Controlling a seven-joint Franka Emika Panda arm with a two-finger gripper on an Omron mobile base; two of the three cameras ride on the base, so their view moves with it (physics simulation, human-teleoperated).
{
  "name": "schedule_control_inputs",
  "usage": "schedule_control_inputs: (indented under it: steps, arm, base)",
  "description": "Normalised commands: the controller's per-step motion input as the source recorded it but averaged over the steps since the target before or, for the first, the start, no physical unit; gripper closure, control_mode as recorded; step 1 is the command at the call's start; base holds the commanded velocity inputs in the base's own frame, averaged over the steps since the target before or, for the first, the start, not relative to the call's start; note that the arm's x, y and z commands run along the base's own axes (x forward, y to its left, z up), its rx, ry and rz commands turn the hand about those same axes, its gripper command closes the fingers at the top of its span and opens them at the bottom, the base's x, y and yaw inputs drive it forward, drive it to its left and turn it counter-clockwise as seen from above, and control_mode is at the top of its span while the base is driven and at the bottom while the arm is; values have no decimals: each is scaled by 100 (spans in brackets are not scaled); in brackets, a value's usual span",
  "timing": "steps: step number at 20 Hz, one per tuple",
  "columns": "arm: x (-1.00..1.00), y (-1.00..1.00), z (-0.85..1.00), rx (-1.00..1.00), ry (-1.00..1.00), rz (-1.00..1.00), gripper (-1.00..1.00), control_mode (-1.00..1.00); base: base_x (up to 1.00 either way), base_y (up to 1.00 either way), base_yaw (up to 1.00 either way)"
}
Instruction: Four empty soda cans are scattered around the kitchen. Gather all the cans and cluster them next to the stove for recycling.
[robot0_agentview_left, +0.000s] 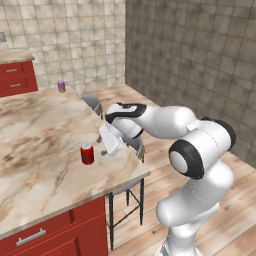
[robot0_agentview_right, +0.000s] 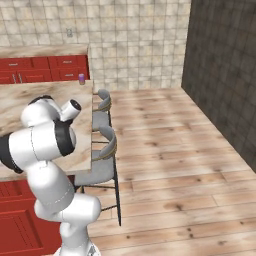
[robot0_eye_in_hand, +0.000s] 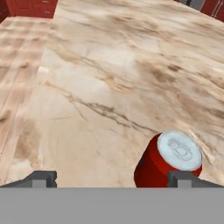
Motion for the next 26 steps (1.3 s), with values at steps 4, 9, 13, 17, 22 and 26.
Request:
schedule_control_inputs:
  steps: [4,9,13,17,22,26]
  arm:
    - [24,0,0,1,0,0,-100,-100]
    - [18,2,-5,0,0,0,-100,-100]
    - [11,5,-10,0,0,0,-100,-100]
    - [17,7,-11,0,0,0,-100,-100]
    - [18,6,-13,0,0,0,-100,-100]
    - [17,6,-14,0,0,0,-100,-100]
  base:
    - [0,0,0]
    - [0,0,0]
    - [0,0,0]
    - [0,0,0]
    - [0,0,0]
    - [0,0,0]
